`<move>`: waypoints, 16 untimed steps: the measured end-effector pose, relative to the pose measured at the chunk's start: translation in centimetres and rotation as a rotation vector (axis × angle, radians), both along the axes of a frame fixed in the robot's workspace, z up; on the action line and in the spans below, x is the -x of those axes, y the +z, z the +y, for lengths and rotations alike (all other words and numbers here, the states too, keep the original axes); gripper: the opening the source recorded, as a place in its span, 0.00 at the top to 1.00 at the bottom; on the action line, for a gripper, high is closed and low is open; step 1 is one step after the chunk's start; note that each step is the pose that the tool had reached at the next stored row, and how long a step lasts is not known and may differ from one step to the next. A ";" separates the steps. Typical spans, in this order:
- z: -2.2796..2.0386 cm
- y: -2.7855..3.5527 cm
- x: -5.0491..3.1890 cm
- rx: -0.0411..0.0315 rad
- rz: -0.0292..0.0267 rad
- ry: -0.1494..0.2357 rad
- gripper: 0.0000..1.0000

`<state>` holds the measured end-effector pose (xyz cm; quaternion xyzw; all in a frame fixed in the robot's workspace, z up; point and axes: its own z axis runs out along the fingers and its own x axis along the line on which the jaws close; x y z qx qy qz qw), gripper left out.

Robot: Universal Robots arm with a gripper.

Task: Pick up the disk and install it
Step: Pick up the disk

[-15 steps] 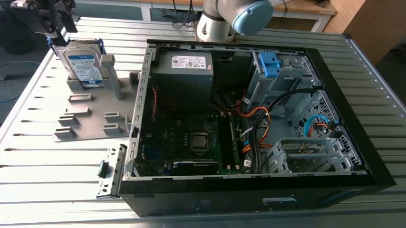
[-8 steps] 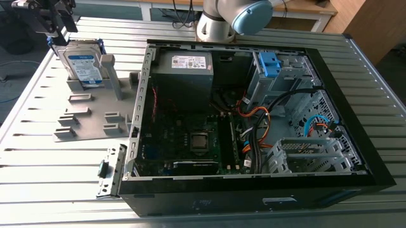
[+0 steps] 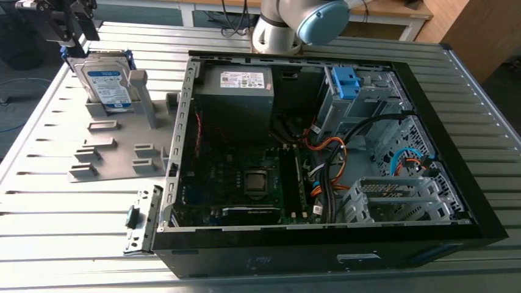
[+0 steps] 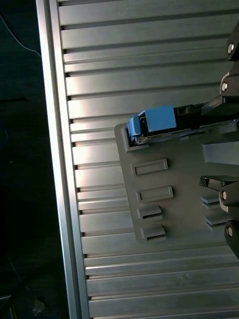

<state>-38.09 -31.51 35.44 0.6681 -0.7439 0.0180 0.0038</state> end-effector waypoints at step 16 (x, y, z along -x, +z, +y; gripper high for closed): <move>1.01 -0.12 0.66 0.0000 0.0000 0.000 0.42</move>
